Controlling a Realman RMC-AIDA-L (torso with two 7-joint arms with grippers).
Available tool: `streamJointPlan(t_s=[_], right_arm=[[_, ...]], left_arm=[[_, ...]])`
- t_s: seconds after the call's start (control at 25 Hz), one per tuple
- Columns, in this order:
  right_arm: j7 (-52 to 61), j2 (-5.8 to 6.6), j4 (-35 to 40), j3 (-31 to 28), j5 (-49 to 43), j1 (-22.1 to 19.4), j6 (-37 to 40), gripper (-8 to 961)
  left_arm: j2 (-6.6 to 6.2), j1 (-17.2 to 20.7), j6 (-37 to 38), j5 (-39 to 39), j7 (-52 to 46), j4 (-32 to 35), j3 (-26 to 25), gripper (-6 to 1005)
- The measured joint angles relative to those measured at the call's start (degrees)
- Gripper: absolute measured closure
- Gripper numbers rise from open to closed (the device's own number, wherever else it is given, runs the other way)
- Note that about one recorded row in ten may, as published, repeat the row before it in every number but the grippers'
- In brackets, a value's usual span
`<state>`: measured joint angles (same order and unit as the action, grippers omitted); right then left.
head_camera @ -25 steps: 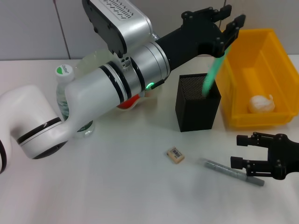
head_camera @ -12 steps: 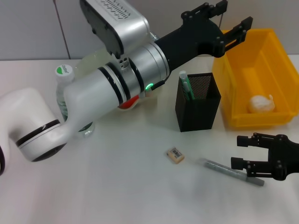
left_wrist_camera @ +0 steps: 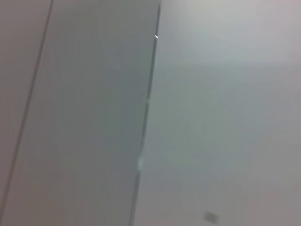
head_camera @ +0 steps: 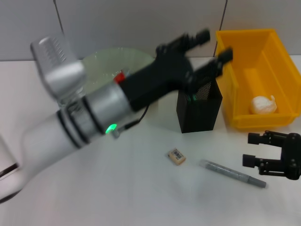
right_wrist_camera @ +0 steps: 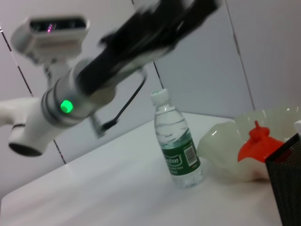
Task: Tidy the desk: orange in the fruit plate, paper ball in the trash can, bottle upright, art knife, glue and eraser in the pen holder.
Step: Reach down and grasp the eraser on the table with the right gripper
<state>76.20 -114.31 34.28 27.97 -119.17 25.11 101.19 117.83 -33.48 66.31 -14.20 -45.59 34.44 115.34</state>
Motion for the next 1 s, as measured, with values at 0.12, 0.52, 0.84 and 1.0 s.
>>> streamJointPlan(t_s=[0.12,0.52,0.84,1.0], right_arm=[[0.0,0.3,-0.1,-0.81,0.0,-0.06,0.14,173],[0.3,0.7,0.15,-0.78,-0.01,0.75,0.21,175],[10.38,0.69,7.94,2.71,-0.64,3.87,5.16,176],[18.7,0.52,13.62,7.29,-0.64,6.0,6.66,177]], left_arm=[[-0.59,3.26,3.65,-7.79,-4.06,-0.4,-3.24,350],[-3.43,8.74,10.24,-28.31,-12.06,-1.67,-15.43,352],[-7.04,9.2,18.85,-47.69,-18.52,-4.17,-27.11,345],[-7.29,9.53,21.23,-56.42,-19.48,-4.74,-31.99,342]])
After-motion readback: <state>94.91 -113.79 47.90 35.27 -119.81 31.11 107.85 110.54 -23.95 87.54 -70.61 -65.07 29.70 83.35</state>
